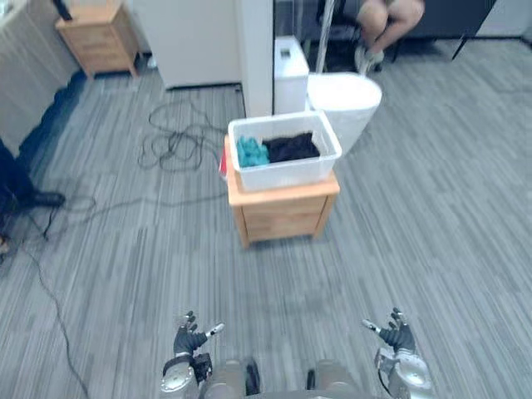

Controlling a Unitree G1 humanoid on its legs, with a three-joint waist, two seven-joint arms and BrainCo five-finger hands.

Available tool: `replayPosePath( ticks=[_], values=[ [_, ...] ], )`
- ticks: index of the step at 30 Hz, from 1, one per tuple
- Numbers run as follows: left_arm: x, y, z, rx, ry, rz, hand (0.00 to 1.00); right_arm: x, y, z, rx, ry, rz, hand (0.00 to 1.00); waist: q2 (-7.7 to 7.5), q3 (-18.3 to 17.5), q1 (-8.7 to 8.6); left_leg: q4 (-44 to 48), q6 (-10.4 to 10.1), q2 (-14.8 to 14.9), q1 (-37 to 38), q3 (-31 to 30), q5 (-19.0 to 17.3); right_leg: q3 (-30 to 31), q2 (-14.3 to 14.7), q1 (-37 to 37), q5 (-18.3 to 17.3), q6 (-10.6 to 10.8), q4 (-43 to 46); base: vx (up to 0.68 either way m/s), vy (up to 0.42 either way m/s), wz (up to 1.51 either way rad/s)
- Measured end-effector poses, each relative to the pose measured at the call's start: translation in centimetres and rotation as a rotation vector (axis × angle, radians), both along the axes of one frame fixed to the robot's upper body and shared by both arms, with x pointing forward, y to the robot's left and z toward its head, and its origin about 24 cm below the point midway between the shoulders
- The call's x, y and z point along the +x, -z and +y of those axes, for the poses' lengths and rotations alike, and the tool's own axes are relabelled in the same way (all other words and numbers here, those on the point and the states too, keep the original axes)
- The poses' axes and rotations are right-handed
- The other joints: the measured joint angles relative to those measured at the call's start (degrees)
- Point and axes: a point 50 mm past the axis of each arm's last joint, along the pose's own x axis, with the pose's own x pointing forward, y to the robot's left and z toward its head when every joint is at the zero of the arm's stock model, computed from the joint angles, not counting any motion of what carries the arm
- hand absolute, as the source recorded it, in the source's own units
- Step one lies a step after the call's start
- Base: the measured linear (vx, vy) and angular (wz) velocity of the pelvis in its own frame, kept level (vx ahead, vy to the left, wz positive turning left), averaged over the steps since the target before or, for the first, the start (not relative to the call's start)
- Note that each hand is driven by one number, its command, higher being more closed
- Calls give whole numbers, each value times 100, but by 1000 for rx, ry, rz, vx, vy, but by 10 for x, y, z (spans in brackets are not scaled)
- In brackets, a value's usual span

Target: Pick up the laundry basket with both hands and put the clothes into the washing machine.

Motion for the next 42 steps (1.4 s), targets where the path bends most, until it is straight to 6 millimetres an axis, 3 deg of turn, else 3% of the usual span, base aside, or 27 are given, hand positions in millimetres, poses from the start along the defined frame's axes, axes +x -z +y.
replayPosePath(
  ticks=[1, 3, 4, 5, 6, 7, 9, 10, 11, 13, 14, 15, 19, 21, 22, 23, 26, 28, 32, 34, 42],
  values=[
    [4, -2, 1, 5, 4, -14, 0, 3, -2, 3, 2, -11, -13, 0, 45, 8, -24, -215, -96, 85, 290, -4, -70, -236, 29, -398, -84, 72, -482, 609, -20, 6],
    [7, -2, 6, 16, 1, -8, 0, 4, -2, 3, 4, -10, -13, 0, -34, 20, -49, -439, -151, 120, 634, -39, -104, -428, 95, -731, -57, 65, -1827, 579, -118, 22],
    [4, 2, 9, 18, -14, 15, 0, 1, 1, 1, 2, -7, 7, 0, -103, -3, -120, -524, -188, 146, 810, -104, -124, -353, 188, -753, 173, 74, -3067, 552, -186, 42],
    [0, 3, 15, 28, -24, 30, 0, -2, 3, -1, -1, -2, 21, 0, -171, -28, -160, -585, -314, 125, 915, -184, -196, -218, 299, -684, 795, -22, -3851, 564, -206, 53],
    [-4, 9, 9, 8, -28, 63, 0, -8, 6, -9, -14, 12, 50, 0, -49, -44, -195, -582, -505, 269, 1103, -416, -305, -234, 462, -563, 1133, -351, -3774, 461, -157, 23],
    [-4, 10, 6, 1, -28, 63, 0, -9, 7, -10, -13, 16, 59, 0, 6, -71, -132, -526, -597, 374, 1103, -409, -253, -239, 500, -573, 1010, -438, -3666, 557, -206, 9],
    [-8, 11, 4, -6, -36, 72, 0, -6, 4, -9, -13, 13, 39, 0, 85, -30, -136, 681, -833, 567, 754, -531, -81, -345, 542, -441, 452, -542, -3315, 574, -261, 20],
    [-5, 10, 1, -19, -48, 60, 0, -5, 3, -7, -8, 11, 27, 0, 196, 60, -146, 2231, -835, 862, 130, -792, 371, -495, 645, -55, 259, -675, -3363, 573, -278, 25],
    [-6, 10, 0, -28, -65, 51, 0, -3, 2, -4, -3, 3, 22, 0, 242, 68, -100, 3269, -855, 1100, -241, -907, 406, -523, 761, 223, 194, -749, -3446, 446, -205, 0],
    [-6, 7, 1, -28, -70, 35, 0, 5, -2, 4, 13, -11, -18, 0, 176, 84, 51, 4408, -824, 1393, -898, -807, 391, -545, 853, 879, 121, -849, -3829, 366, -152, -27],
    [-5, 6, 0, -28, -68, 30, 0, 6, -4, 4, 13, -11, -27, 0, 150, 78, 66, 4423, -790, 1423, -1060, -761, 379, -542, 849, 1023, 109, -830, -3995, 350, -138, -9],
    [-2, 4, 0, -27, -67, 15, 0, 7, -5, 2, 13, 0, -38, 0, 82, 75, 101, 4230, -735, 1434, -1368, -663, 344, -542, 814, 1275, 73, -779, -4251, 317, -85, 0],
    [0, 2, -1, -31, -67, 0, 0, 0, -5, -5, 13, 47, -34, 0, 140, 41, 150, 2398, -691, 1228, -1654, -326, 272, -628, 695, 1845, 1, -650, -4616, 365, 46, 13],
    [2, 1, -4, -38, -66, -6, 0, -7, -6, -13, -4, 90, -26, 0, 177, 11, 151, 1139, -692, 889, -1546, -216, 566, -711, 614, 1953, -98, -469, -4594, 315, 150, 29],
    [0, 2, -4, -40, -70, 0, 0, -10, -7, -16, -9, 111, -29, 0, 306, -60, 159, 611, -497, 812, -1471, -164, 843, -703, 666, 2006, -243, -256, -4550, 347, 207, 35],
    [-1, 2, 1, -27, -71, 3, 0, -10, -5, -11, 11, 121, -30, 0, 147, -78, 131, 473, -516, 674, -1333, -145, 780, -682, 503, 2008, -322, -194, -4471, 333, 208, 28],
    [-6, 2, 7, -6, -69, 12, 0, 1, -16, -6, 15, 105, -97, 0, -133, -183, 155, 93, -468, 343, -1093, -40, 759, -461, 259, 2022, -301, -145, -4420, 242, 101, 10],
    [-5, 0, 10, 5, -67, 0, 0, 12, -31, -8, -8, 97, -171, 0, -158, -203, 159, -63, -455, 268, -982, -6, 751, -370, 225, 2077, -219, -12, -4524, 176, 46, 2],
    [-5, -14, 21, 44, -70, -68, 0, 28, -56, -16, -76, 69, -292, 0, -159, -280, 163, -328, -447, 220, -856, 35, 773, -169, 238, 2236, -52, 14, -4931, 110, -11, -6],
    [-5, -16, 24, 56, -65, -75, 0, 35, -66, -26, -140, 40, -317, 0, -90, -367, 157, -604, -421, 178, -796, 58, 903, -91, 297, 2237, 73, -27, -5105, 82, -48, -3],
    [21, -32, 25, 122, 65, -149, 0, 58, -70, -42, -240, -51, -282, 0, 40, -406, 7, -1521, -514, 237, -597, -225, 1602, -16, 562, 2059, 513, -127, -5092, 22, -36, 10]
  ],
)
